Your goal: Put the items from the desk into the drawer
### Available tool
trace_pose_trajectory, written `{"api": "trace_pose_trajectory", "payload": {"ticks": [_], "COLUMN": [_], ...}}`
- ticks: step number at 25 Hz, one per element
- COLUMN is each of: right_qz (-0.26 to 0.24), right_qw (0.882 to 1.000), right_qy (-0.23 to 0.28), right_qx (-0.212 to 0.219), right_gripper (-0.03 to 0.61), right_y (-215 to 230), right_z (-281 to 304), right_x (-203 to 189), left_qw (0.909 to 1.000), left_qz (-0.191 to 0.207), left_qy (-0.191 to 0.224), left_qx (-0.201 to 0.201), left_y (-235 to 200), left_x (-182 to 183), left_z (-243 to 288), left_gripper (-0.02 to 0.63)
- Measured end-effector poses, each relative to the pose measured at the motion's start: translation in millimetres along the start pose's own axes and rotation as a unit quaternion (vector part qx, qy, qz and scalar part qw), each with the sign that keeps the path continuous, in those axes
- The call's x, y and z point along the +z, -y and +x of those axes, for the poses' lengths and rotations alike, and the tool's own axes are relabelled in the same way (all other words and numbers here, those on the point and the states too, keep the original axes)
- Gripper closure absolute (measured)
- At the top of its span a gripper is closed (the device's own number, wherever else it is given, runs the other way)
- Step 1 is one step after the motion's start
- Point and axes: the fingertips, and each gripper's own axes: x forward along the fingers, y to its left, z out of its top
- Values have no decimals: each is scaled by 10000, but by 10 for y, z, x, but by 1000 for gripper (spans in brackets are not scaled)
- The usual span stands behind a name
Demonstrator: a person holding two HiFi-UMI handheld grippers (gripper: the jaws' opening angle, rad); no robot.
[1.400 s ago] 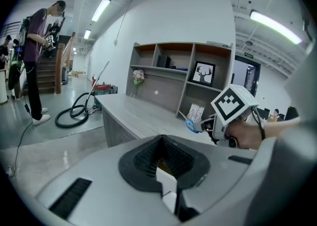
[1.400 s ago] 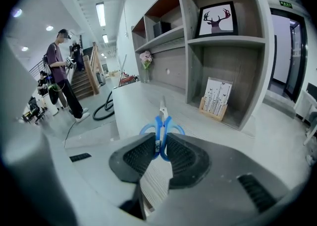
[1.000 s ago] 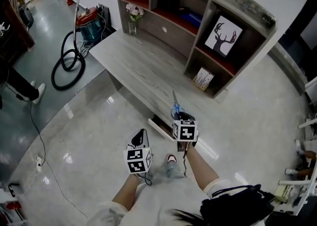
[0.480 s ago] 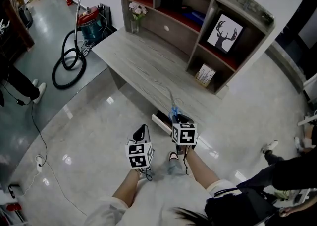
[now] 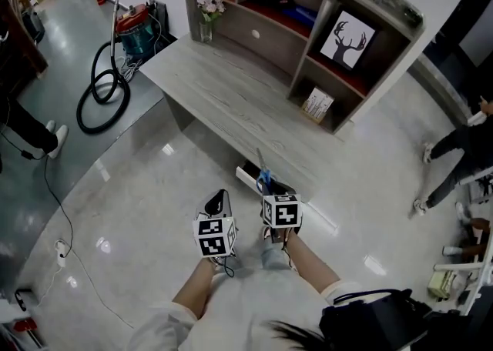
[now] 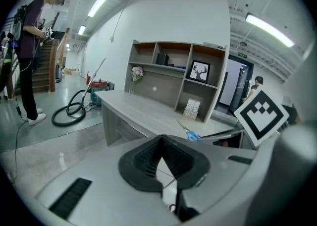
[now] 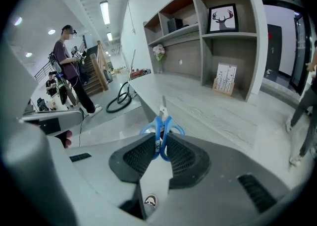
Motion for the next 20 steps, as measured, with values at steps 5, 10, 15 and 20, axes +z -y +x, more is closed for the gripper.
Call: {"api": "trace_pose_trajectory", "payload": {"ticks": [5,10,15,20], "right_qz": [23,0,-67,-92], "right_qw": [9998,9993,9982,9962], "right_qy": [-167,-338,-543,-795], "right_qx": [40,147,241,333], "right_gripper": [511,511,511,511], "right_y": [-67,-116,-130,-124], "right_z": [5,60,143,217], "right_x": [-182,-318,-446,-612], "left_qw": [9999,9997,9991,9981], "left_qz": [-52,-135,-240,-342], "left_qy": [-101,-218,-329,-490], "left_qx": [-20,16,70,129], "left_y": [2,-9,-22,-22], "left_x": [-90,-206,-326,-478], "left_z": [-37,-25,28,95], "left_gripper": [617,617,617,617]}}
